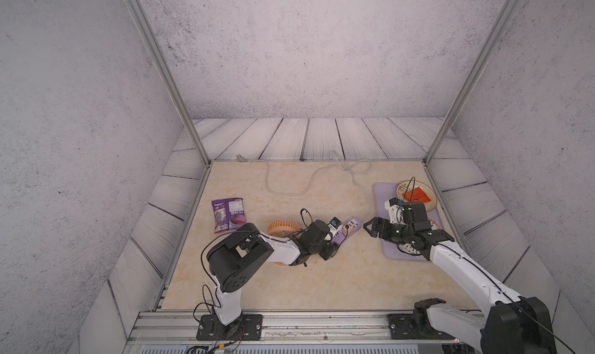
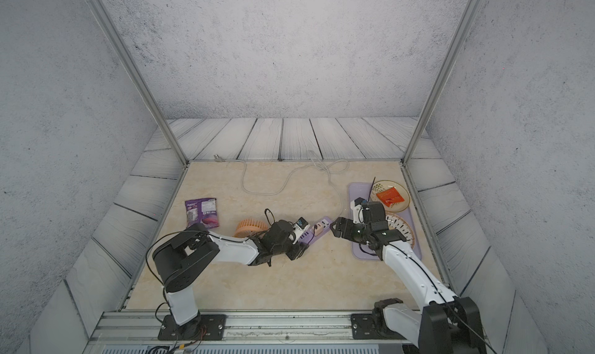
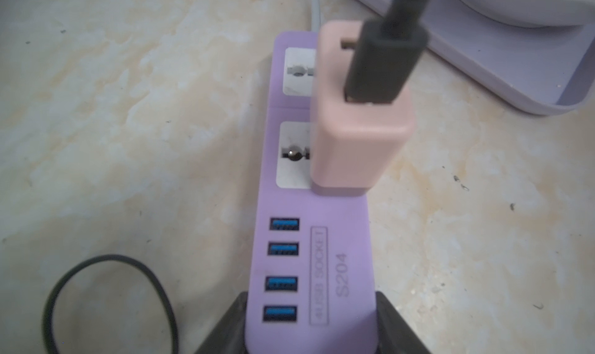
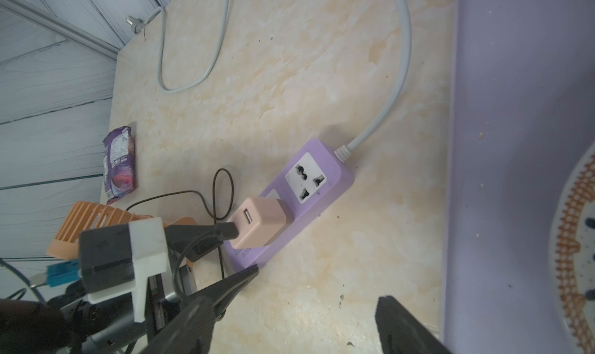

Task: Unplug the desk fan from the power strip
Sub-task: Adjust the socket at the center of the board.

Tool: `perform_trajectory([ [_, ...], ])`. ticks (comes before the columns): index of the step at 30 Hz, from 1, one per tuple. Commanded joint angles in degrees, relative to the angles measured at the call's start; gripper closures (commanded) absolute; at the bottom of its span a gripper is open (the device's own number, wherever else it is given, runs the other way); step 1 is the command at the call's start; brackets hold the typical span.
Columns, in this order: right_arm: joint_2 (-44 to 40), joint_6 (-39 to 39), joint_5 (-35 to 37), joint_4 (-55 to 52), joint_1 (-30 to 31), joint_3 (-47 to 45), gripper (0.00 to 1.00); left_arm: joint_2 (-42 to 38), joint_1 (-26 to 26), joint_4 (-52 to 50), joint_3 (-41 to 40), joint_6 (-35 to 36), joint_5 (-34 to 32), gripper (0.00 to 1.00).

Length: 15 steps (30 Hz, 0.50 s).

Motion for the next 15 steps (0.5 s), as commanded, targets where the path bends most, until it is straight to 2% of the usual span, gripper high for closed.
perform_trajectory([
  [1, 1.9, -2.1, 2.7, -1.9, 2.2, 1.5, 0.17, -0.7, -0.1, 2.2, -0.7, 0.7, -0.9, 0.5],
  [9, 2.8, -2.1, 3.5, 0.1, 3.9, 0.8, 0.17, -1.1, -0.2, 3.4, -1.1, 1.1, -2.0, 0.37],
  [15, 3.5, -2.8, 4.4, 1.6, 4.3, -0.5, 0.16, -0.2, -0.2, 7.1, -2.4, 1.5, -1.6, 0.36],
])
